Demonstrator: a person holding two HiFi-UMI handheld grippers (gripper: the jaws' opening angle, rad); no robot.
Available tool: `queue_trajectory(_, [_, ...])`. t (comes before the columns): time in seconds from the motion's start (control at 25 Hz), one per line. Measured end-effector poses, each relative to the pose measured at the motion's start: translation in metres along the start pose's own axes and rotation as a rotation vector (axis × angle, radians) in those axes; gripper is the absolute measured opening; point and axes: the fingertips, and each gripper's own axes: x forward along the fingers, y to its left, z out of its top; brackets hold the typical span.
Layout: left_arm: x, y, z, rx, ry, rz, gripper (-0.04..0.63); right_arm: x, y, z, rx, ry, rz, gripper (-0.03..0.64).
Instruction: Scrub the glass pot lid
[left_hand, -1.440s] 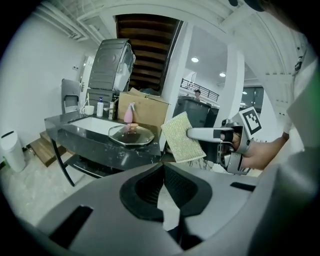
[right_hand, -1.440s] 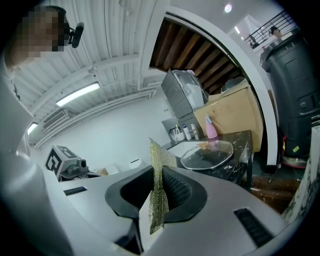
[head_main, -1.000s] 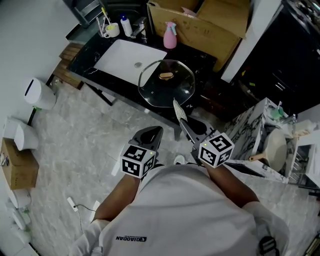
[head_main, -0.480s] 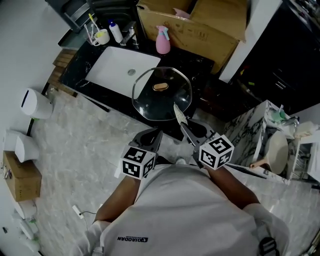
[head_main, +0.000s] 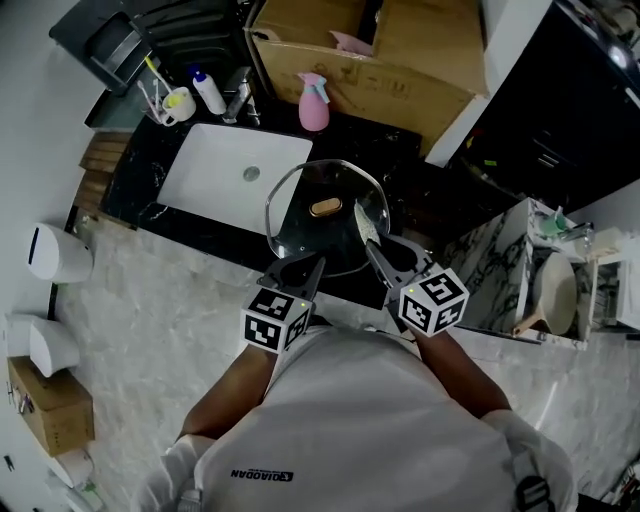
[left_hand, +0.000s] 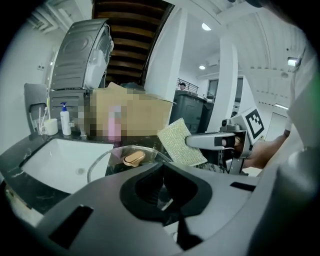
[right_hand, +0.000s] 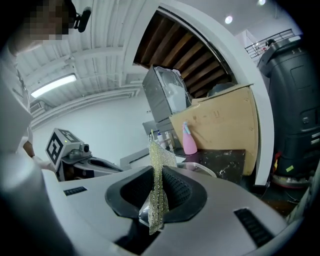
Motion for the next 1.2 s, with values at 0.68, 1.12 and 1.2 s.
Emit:
queue_trajectory(0.68, [0.009,0.112,0.003,0.082,0.045,-0.22,0.015,0.101,-0.002,0.001,-0.38,0.218,-0.313,0.066])
queue_trajectory(1.12, [-0.011,0.158,-0.01,0.1,0.059,-0.29,0.015,0.148,-0.019,-0.014,-0.53,0.426,-0.48,0.066])
queue_trajectory(1.2, [-0.012,0.163,-0.012,0.103,0.061,-0.299,0.015,0.153,-0.018,-0.015,-0.548,0.45,-0.49,0.066])
